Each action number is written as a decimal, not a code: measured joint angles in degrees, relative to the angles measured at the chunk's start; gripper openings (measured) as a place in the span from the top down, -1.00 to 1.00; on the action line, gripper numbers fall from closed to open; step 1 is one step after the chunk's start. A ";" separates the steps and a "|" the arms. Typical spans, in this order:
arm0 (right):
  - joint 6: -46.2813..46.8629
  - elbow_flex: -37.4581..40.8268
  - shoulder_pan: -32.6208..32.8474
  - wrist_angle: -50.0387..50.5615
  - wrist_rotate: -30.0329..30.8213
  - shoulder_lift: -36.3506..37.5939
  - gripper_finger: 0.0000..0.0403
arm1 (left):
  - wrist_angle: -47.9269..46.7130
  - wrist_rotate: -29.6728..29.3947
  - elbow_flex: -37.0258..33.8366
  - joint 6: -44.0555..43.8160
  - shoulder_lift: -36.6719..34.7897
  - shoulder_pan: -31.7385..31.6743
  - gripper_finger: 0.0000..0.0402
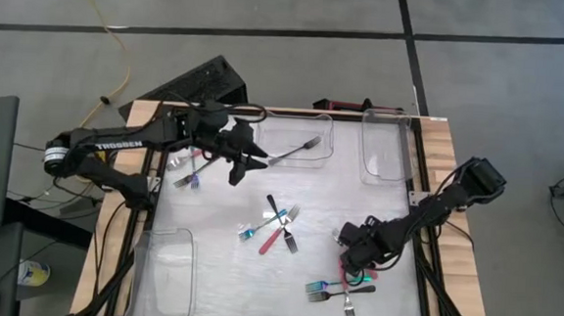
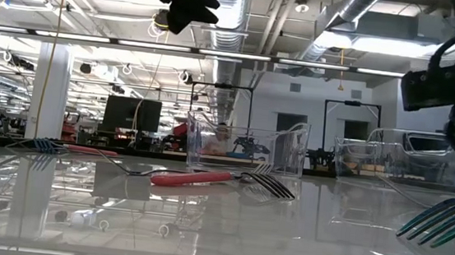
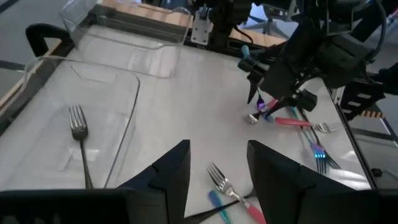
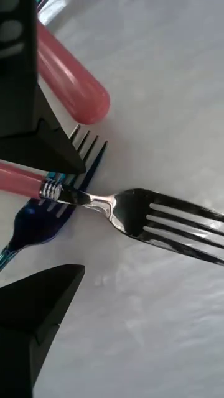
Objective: Sort silverware by color (type)
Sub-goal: Put the bottom left pink fork into the top right transparent bin, then put the top black fork into the top left transparent bin
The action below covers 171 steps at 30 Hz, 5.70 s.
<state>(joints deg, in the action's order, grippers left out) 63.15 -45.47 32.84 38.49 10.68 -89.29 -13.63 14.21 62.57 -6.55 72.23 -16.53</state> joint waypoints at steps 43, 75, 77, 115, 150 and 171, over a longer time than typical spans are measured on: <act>46.44 -15.60 4.11 -2.22 -7.61 -14.76 -0.25 | -4.16 1.91 0.02 6.76 0.02 3.43 0.28; 19.04 -26.47 -22.04 38.38 15.21 15.75 0.56 | -8.04 2.39 0.04 11.38 0.04 3.45 0.28; 10.36 -26.46 -31.31 40.71 16.10 18.40 0.56 | -7.24 0.10 0.04 8.96 0.04 3.45 0.28; -51.05 -23.15 -90.20 22.39 -2.87 2.22 -0.48 | -14.17 -10.27 0.04 -13.70 0.02 7.08 0.28; -14.36 -16.71 -33.91 20.23 9.05 25.08 -0.50 | -47.41 -22.41 0.02 -5.68 17.87 -13.82 0.23; -13.49 -11.30 -26.82 7.68 9.42 25.06 -0.50 | -41.03 -22.16 0.02 -9.20 19.74 -3.72 0.18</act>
<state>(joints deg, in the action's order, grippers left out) 49.66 -56.77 6.02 46.17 20.10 -64.23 -54.66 -7.95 62.59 -15.75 91.96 -20.25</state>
